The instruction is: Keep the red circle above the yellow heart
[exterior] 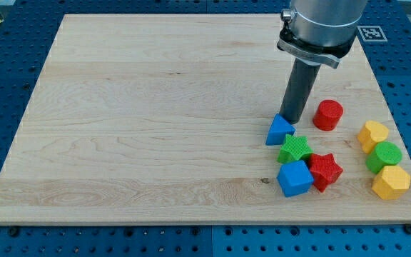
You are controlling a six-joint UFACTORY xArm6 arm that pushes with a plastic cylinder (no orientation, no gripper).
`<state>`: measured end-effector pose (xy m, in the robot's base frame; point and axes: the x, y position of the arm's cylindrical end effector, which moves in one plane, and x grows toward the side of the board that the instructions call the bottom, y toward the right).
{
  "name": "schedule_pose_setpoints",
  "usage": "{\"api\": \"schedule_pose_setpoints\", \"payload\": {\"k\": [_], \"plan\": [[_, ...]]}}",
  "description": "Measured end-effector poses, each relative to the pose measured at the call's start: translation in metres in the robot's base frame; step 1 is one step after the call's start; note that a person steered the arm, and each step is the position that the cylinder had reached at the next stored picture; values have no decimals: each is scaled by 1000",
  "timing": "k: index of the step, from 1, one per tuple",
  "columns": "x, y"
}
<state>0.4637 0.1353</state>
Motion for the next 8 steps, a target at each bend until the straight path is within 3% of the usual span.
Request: {"api": "schedule_pose_setpoints", "payload": {"k": [8], "plan": [[-7,64]]}}
